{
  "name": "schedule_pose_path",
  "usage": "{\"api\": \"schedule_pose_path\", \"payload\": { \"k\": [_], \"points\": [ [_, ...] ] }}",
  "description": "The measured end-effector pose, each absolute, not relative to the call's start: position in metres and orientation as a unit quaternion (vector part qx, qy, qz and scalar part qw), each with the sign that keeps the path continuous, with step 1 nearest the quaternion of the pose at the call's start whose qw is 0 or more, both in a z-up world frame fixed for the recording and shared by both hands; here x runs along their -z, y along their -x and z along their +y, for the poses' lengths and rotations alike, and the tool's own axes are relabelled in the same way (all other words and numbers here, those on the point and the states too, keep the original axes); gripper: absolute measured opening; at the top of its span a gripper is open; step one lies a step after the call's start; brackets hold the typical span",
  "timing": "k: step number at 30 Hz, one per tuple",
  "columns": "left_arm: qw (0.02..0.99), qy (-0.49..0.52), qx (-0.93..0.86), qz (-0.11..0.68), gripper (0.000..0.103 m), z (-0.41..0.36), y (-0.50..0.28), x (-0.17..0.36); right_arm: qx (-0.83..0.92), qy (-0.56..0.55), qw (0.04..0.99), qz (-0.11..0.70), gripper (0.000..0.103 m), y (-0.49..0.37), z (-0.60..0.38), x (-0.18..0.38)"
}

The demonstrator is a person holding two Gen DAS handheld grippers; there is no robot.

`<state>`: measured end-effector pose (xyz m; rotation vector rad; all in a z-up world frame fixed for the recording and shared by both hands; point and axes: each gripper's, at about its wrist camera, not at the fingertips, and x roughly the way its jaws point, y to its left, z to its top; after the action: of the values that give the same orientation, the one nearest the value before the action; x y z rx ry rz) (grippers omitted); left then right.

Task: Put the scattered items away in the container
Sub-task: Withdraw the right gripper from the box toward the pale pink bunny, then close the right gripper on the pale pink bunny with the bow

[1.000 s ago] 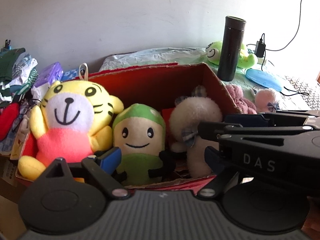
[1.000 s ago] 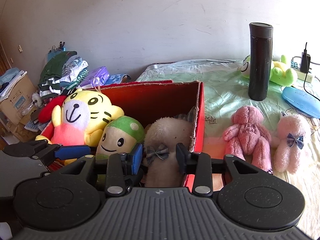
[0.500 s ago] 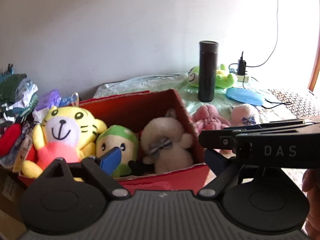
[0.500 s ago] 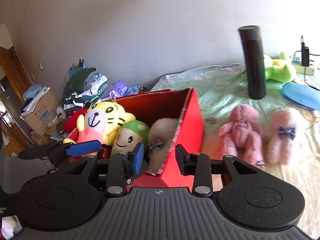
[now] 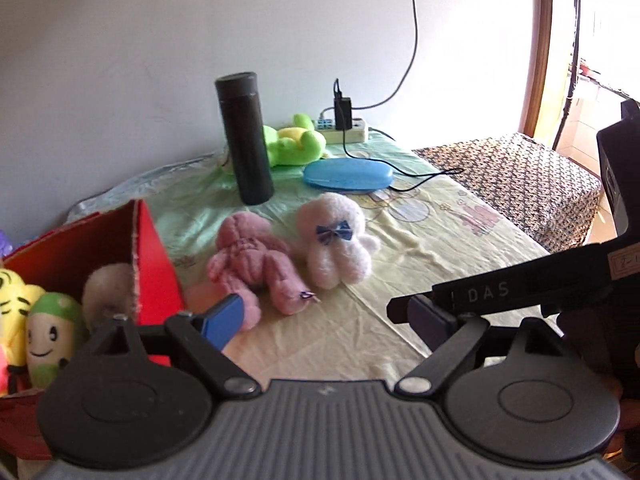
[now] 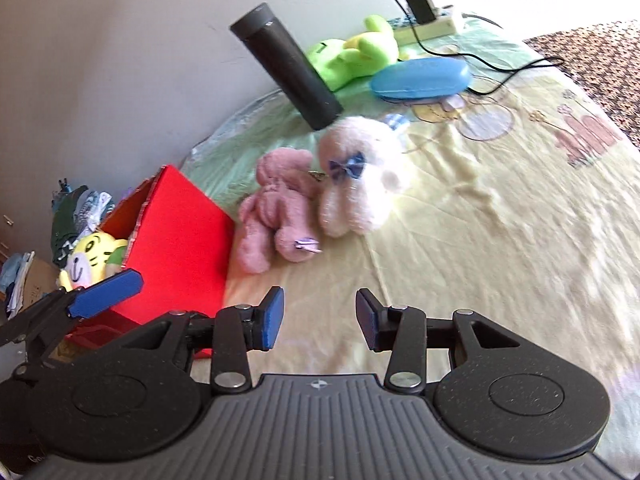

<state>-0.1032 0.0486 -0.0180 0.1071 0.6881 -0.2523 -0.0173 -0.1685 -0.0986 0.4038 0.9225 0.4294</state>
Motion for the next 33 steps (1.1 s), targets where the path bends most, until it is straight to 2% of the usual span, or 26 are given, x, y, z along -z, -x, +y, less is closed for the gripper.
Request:
{"api": "schedule_pose_path", "payload": {
  "k": [12,14,18,23,25,33],
  "points": [
    [0.914,0.046,0.149,0.374,0.088,0.044,0.016,0.063,-0.174,-0.248,0.828,0.471,0.044,-0.015,-0.224,0.137],
    [0.913,0.046,0.146,0.379,0.084,0.043,-0.004,0.067,-0.175,-0.262,0.822,0.475,0.043,-0.030,-0.227,0.141],
    [0.906,0.068,0.153,0.389,0.083,0.046,-0.031,0.078,-0.188,-0.289,0.808,0.478,0.043,-0.059,-0.226,0.146],
    [0.877,0.153,0.150,0.431,0.067,0.069,-0.055,0.101,-0.183,-0.341,0.782,0.489,0.043,-0.092,-0.227,0.155],
    [0.874,0.167,0.149,0.431,0.064,0.073,-0.057,0.103,-0.183,-0.359,0.772,0.491,0.043,-0.103,-0.226,0.156],
    [0.869,0.157,0.154,0.443,0.066,0.061,-0.068,0.105,-0.221,-0.343,0.766,0.497,0.048,-0.142,-0.206,0.150]
  ]
}}
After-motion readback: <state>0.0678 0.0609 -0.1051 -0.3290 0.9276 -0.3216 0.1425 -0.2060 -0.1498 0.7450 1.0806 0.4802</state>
